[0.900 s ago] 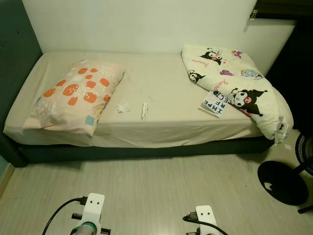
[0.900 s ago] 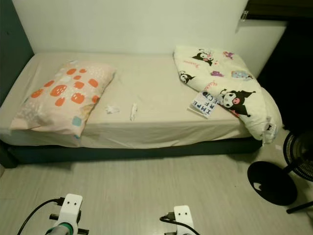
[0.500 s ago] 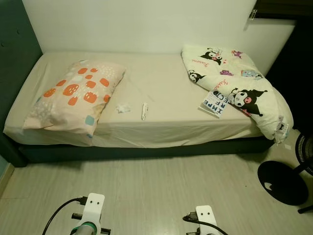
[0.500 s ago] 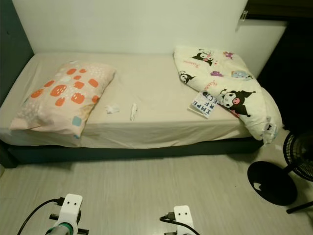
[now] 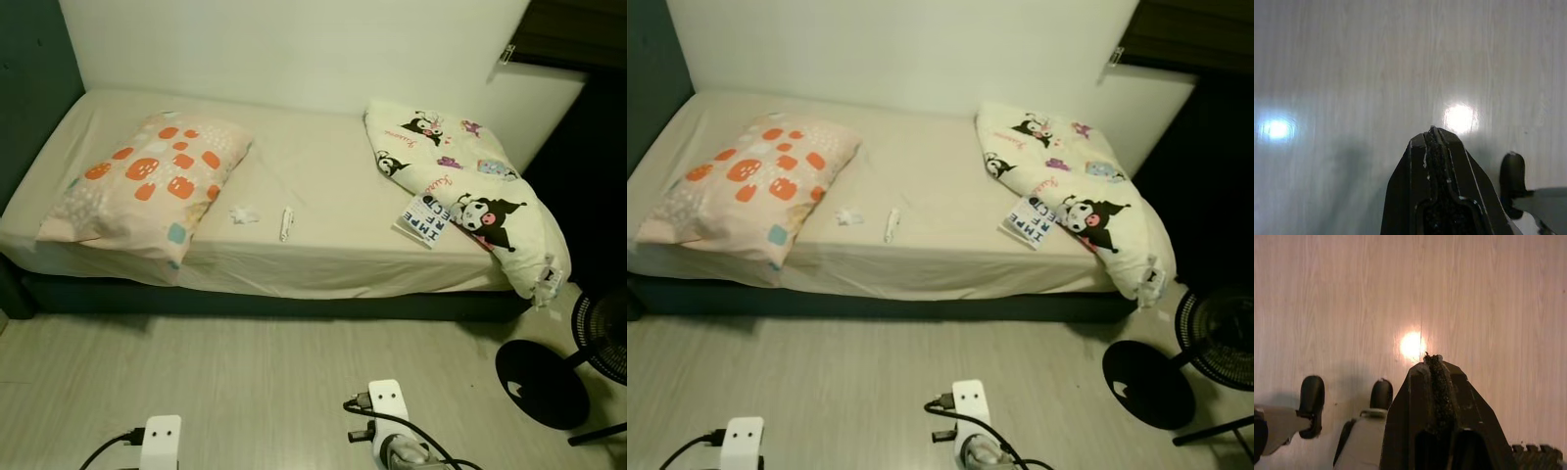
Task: Clean up the room
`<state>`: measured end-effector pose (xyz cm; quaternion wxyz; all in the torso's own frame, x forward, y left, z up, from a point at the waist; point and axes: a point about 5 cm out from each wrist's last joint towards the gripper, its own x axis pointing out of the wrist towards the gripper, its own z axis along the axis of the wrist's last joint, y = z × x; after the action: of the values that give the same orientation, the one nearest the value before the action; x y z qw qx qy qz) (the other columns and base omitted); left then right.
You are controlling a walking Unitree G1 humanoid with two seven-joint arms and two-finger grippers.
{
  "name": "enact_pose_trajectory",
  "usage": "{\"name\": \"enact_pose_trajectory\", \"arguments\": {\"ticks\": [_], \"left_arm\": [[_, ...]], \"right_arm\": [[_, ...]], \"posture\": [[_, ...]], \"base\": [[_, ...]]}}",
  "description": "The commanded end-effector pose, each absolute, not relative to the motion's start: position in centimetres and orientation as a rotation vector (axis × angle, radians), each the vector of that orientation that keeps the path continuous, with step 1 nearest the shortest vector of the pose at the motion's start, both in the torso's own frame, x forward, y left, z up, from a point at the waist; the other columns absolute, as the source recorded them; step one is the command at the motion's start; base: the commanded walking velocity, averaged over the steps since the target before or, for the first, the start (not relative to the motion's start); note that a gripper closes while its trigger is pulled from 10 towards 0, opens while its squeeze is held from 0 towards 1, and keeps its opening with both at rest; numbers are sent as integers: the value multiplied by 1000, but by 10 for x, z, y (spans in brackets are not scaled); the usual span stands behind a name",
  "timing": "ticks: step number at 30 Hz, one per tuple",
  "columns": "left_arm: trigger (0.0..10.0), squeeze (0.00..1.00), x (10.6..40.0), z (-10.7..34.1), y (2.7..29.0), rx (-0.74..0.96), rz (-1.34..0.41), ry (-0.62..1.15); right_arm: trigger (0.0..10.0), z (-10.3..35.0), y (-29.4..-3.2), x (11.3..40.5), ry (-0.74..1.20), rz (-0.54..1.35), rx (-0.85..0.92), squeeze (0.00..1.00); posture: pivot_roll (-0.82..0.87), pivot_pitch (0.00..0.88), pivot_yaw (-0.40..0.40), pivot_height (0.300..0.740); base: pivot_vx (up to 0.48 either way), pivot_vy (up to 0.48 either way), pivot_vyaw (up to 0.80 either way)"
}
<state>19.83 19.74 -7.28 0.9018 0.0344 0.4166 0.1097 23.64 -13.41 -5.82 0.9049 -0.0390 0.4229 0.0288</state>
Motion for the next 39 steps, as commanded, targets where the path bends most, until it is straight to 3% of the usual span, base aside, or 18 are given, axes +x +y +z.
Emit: {"name": "enact_pose_trajectory", "arguments": {"ticks": [1,6,7,9,16,21,27,33,39], "left_arm": [[10000,0,200,-72,194,68,211,851],[10000,0,214,-63,198,81,210,795],[10000,0,232,-50,199,122,185,715],[10000,0,237,-45,199,135,174,690],[10000,0,274,-16,183,174,65,555],[10000,0,296,10,162,258,-67,441],[10000,0,305,28,152,305,-116,381],[10000,0,313,41,144,312,-124,346],[10000,0,316,43,154,68,3,320]], "right_arm": [[10000,-56,-138,239,867,39,-61,0],[10000,-48,-136,251,823,40,-30,0],[10000,-39,-135,263,770,46,-12,0],[10000,-36,-135,267,751,48,-11,0],[10000,-19,-151,283,628,-23,18,0],[10000,-19,-167,279,611,-86,133,0],[10000,-18,-172,273,547,-144,140,0],[10000,-13,-178,270,504,-203,135,0],[10000,5,-173,283,414,-208,248,0]], "posture": [[50,2,-76,740],[50,3,-75,740],[53,2,-68,740],[56,1,-59,740],[38,2,-14,740],[-2,1,70,740],[14,8,140,740],[24,15,124,740],[-33,23,139,740]], "base": [[0,0,0],[0,0,0],[0,0,0],[0,0,0],[0,0,0],[0,0,0],[0,0,0],[0,0,0],[0,0,0]]}}
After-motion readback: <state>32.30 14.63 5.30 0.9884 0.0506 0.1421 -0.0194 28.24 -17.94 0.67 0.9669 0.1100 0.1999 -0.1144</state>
